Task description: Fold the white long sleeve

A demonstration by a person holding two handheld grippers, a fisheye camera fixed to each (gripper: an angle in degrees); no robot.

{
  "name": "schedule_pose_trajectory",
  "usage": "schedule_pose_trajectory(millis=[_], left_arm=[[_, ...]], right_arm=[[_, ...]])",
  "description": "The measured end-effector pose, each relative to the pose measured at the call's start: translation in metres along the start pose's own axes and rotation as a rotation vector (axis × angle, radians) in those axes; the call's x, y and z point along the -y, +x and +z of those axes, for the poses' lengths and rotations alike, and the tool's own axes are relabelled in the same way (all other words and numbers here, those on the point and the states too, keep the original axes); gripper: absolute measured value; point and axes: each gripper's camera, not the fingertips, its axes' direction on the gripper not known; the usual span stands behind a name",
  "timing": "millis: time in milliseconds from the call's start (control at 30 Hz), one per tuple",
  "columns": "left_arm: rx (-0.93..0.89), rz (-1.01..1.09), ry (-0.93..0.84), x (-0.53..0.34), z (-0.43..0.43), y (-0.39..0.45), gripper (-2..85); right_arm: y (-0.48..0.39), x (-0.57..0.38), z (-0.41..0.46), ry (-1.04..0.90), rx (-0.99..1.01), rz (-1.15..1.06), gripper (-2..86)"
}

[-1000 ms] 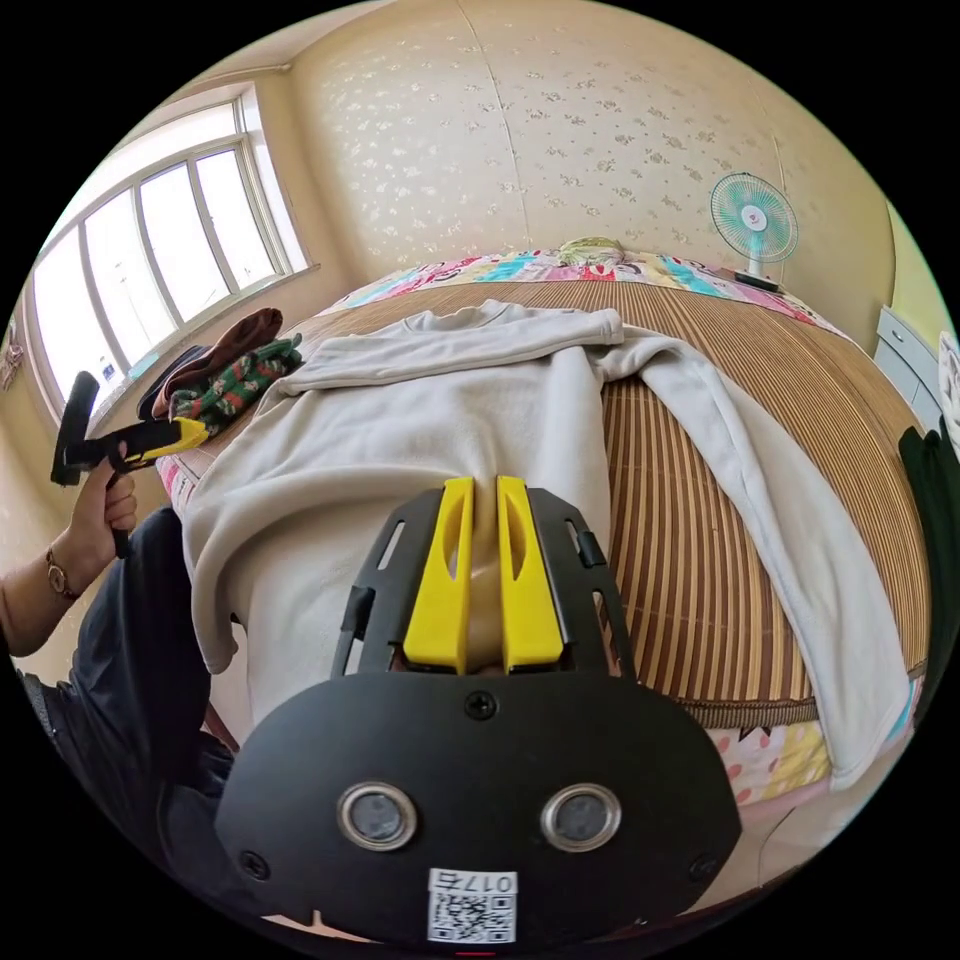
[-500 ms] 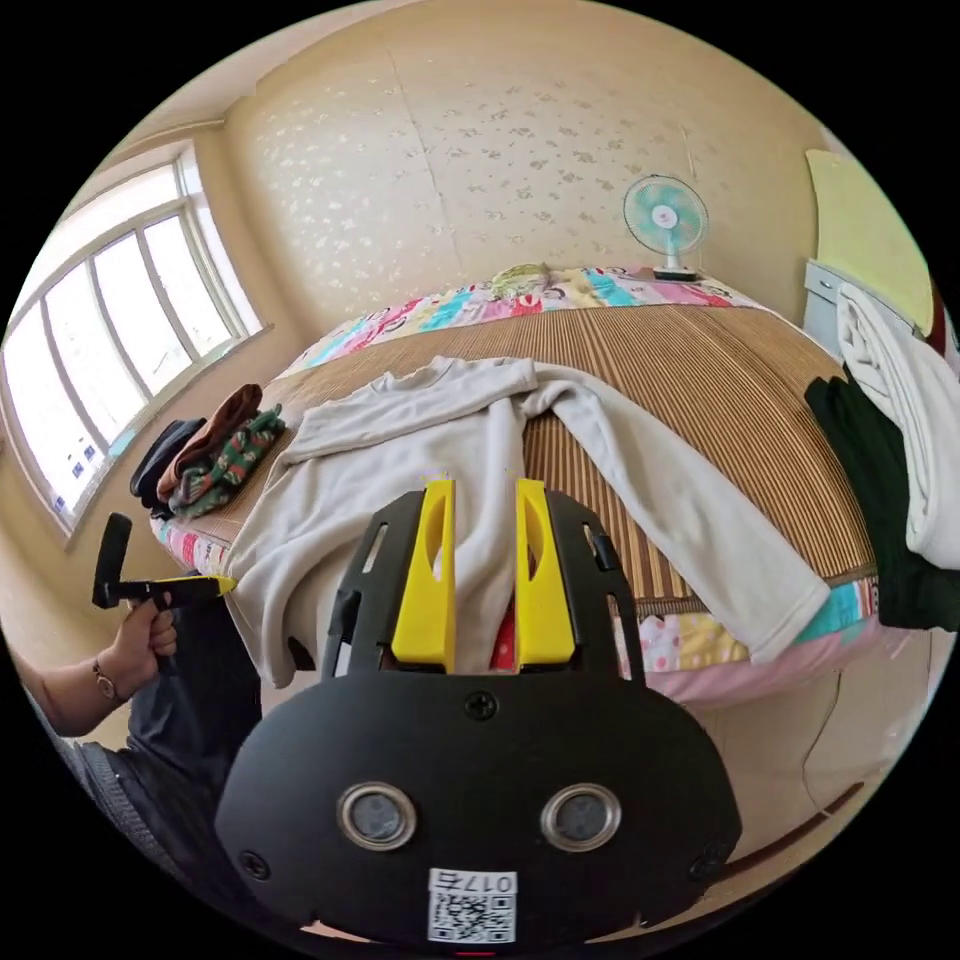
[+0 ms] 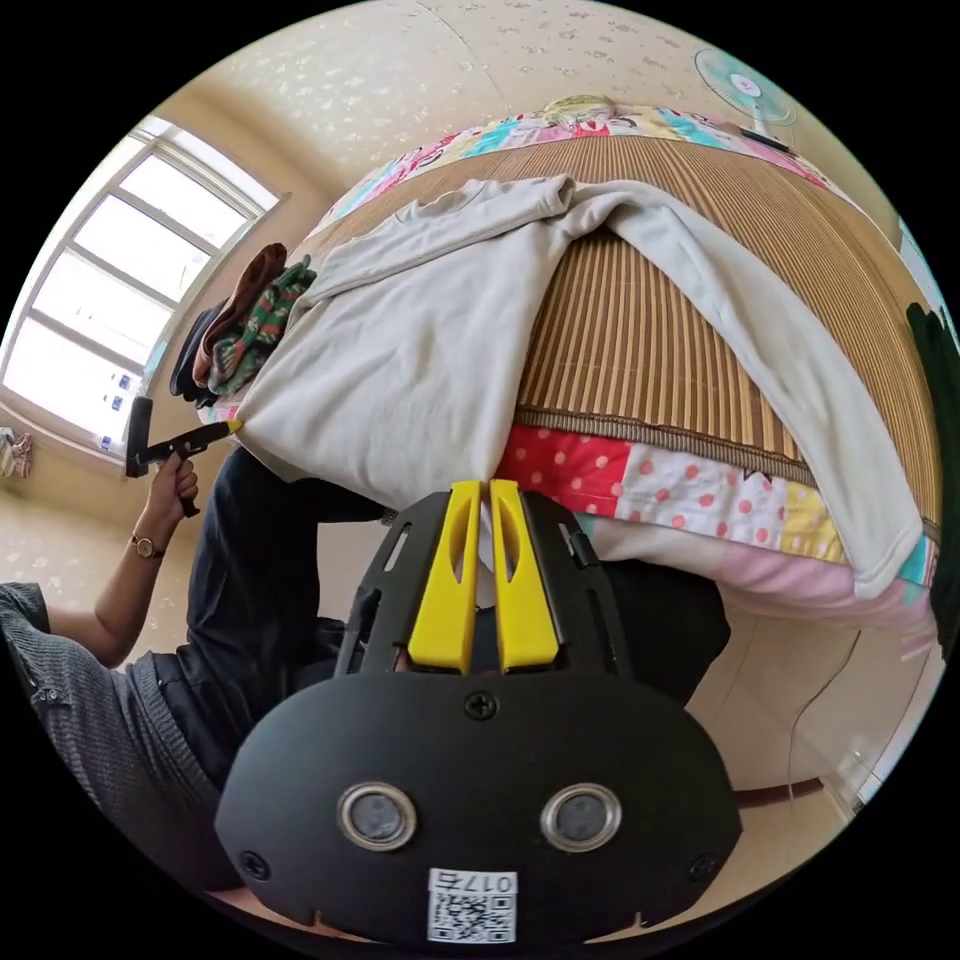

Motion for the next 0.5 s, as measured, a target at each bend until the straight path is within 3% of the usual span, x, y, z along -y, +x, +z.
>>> schedule_pose_trajectory(millis=[100, 167, 233, 300, 400, 500], left_arm=[[0.074, -0.092, 0.0, -0.006, -0.002, -0.014, 4.9], [0.097, -0.116, 0.096, -0.018, -0.021, -0.023, 6.3], [0.094, -0.115, 0.179, -0.028, -0.037, -0.027, 6.8], [0.101, -0.088, 0.23, -0.034, -0.046, -0.03, 7.2], [0.138, -0.013, 0.278, -0.038, -0.048, -0.031, 7.5], [0.155, -0.012, 0.392, -0.055, -0.048, -0.041, 7.7]], right_arm=[[0.005, 0.001, -0.014, -0.069, -0.028, 0.037, 3.6], [0.019, 0.001, -0.013, -0.151, -0.067, 0.106, 5.6], [0.037, -0.006, -0.035, -0.039, -0.08, 0.194, 9.2], [0.083, -0.027, -0.074, 0.252, 0.11, 0.407, 11.5], [0.149, -0.051, -0.089, 0.532, 0.456, 0.636, 13.9], [0.186, -0.046, -0.082, 0.588, 0.511, 0.781, 15.4]])
